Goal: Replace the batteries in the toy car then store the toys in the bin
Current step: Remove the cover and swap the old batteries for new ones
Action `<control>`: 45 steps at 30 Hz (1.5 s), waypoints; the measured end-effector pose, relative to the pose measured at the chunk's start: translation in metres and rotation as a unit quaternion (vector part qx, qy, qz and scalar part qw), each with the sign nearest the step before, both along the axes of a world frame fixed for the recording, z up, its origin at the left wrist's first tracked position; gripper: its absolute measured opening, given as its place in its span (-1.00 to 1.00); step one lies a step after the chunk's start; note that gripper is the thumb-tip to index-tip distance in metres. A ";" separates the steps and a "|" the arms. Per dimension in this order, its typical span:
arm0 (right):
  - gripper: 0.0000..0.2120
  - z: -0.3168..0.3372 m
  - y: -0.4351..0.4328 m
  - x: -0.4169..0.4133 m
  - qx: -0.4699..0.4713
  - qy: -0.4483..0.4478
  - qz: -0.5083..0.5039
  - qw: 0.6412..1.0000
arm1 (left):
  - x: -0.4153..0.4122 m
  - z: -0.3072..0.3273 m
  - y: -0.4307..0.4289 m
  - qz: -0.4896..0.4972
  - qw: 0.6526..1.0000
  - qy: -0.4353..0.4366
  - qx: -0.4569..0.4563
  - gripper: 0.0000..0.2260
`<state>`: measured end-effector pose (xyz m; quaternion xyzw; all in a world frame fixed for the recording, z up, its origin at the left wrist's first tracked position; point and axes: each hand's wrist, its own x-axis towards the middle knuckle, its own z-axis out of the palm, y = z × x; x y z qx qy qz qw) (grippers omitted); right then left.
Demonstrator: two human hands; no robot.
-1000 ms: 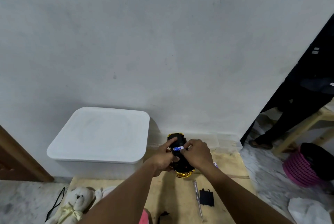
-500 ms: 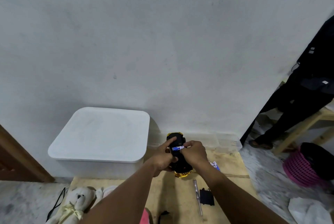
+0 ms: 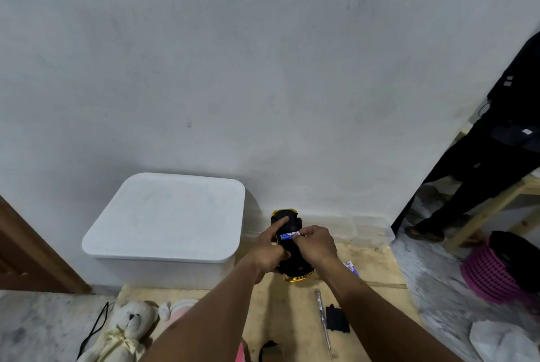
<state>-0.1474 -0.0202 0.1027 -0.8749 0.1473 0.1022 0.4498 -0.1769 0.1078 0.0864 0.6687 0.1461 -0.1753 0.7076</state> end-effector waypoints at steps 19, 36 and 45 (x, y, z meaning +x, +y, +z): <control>-0.81 -0.002 0.001 -0.007 0.041 -0.072 -0.064 0.995 | 0.000 0.001 -0.004 -0.001 1.000 0.010 -0.020 -0.25; -0.78 0.012 -0.008 0.004 -0.017 0.045 0.173 0.984 | 0.001 0.001 0.008 -0.038 0.999 0.027 0.017 -0.30; -0.89 0.032 -0.022 0.009 0.510 0.169 -0.070 0.840 | 0.001 0.003 0.008 -0.056 0.997 0.039 0.025 -0.30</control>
